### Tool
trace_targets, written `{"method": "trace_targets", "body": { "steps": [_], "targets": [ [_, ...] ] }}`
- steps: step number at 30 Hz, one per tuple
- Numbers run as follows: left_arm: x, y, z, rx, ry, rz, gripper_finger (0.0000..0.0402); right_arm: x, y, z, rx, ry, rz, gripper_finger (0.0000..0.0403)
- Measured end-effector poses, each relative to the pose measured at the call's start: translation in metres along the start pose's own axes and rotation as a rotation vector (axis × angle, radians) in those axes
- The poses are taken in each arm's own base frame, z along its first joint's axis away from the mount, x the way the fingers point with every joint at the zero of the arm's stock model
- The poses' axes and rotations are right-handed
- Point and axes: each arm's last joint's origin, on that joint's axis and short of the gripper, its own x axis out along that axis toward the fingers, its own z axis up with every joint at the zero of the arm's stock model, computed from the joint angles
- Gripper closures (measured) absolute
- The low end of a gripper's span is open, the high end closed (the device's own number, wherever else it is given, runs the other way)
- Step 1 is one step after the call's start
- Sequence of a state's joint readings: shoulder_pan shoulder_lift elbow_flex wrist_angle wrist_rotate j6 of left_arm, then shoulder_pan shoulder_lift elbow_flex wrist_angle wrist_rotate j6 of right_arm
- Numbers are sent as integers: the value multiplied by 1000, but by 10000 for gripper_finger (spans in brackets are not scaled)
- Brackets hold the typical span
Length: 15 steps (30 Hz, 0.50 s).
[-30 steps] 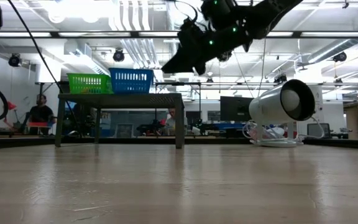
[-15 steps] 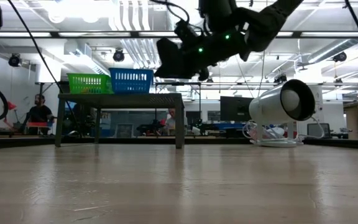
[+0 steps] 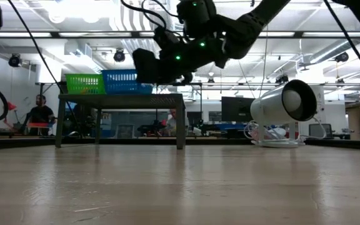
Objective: Pick & Place Office Desk Supplies
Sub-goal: Put the blue bin on the shelf
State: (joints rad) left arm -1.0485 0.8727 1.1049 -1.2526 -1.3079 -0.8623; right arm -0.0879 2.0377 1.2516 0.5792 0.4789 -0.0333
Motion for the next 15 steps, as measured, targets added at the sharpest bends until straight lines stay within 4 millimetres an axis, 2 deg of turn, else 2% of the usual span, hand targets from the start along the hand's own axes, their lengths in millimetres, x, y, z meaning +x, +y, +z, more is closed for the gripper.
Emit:
{"method": "trace_targets", "body": {
  "steps": [5,9,15],
  "targets": [
    [0,0,0,1,0,0,249,15,2,7,-5,-26,-12,275],
    [0,0,0,1,0,0,249,27,-3,4,-3,31,-24,274],
    [0,0,0,1,0,0,249,26,-7,6,-20,90,-27,273]
  ]
}}
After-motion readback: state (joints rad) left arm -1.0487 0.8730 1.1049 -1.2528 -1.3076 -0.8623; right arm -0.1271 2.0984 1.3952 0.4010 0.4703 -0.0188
